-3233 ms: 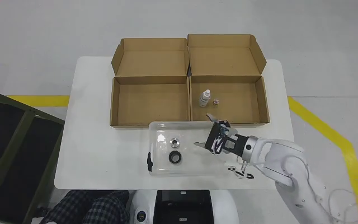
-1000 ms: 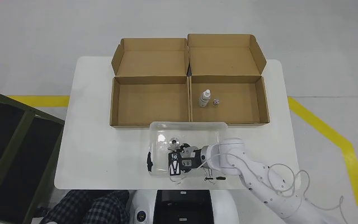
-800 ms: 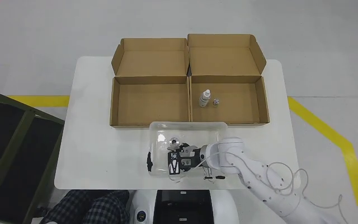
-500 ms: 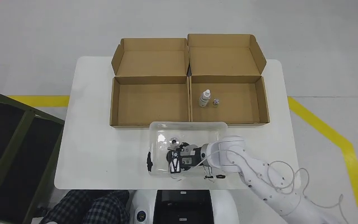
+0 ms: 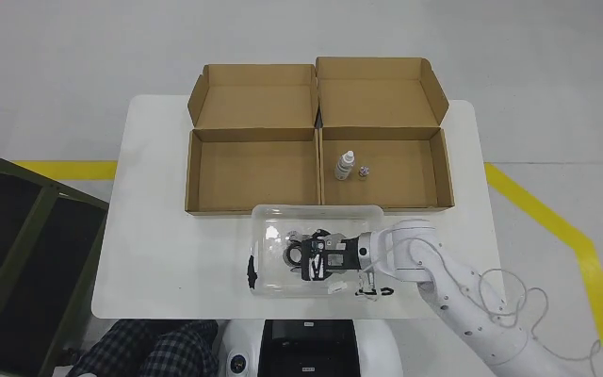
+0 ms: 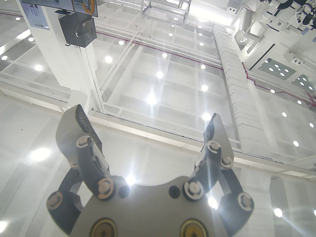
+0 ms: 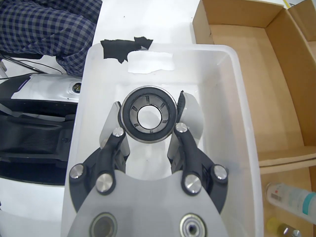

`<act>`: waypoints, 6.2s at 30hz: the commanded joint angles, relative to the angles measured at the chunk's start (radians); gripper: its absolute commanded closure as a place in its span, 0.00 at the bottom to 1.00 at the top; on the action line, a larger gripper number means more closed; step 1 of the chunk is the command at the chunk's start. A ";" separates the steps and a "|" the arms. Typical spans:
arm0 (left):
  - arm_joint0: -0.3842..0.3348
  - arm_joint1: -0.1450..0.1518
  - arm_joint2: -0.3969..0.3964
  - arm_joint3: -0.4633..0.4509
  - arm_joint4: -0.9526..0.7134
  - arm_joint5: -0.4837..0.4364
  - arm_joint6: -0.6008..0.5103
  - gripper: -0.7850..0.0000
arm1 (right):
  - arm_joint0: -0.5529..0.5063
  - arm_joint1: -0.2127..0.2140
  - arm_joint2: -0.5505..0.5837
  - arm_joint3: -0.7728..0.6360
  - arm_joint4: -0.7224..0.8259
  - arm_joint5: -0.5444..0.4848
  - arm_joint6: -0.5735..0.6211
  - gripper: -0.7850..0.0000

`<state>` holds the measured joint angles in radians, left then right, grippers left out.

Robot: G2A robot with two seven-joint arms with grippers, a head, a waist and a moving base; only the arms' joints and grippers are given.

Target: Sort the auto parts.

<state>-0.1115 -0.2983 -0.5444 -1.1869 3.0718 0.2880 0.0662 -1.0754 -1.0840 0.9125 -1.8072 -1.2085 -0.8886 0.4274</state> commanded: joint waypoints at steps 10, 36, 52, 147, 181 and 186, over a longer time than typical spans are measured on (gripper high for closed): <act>0.000 0.000 0.000 0.000 0.000 0.000 0.000 0.00 | -0.048 0.034 0.165 -0.087 0.084 -0.022 -0.017 1.00; 0.000 0.000 0.000 0.000 0.000 0.000 0.000 0.00 | -0.131 0.080 0.422 -0.083 0.247 -0.031 -0.101 1.00; 0.000 0.000 0.000 0.000 0.000 0.000 0.000 0.00 | -0.044 0.067 0.297 -0.070 0.232 0.041 -0.047 1.00; 0.000 0.000 0.000 0.000 0.000 0.000 0.000 0.00 | 0.069 -0.077 -0.028 -0.125 0.010 0.234 0.164 0.25; 0.000 0.000 0.000 0.000 0.000 0.000 0.000 0.00 | -0.003 -0.079 -0.104 0.020 -0.261 0.235 0.069 0.42; 0.000 0.000 0.000 0.000 0.000 0.000 0.000 0.00 | 0.019 -0.091 -0.126 0.072 -0.259 0.255 0.073 0.40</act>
<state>-0.1115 -0.2983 -0.5444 -1.1869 3.0718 0.2880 0.0662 -1.0603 -1.1727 0.7897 -1.7448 -1.4701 -0.6358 0.5023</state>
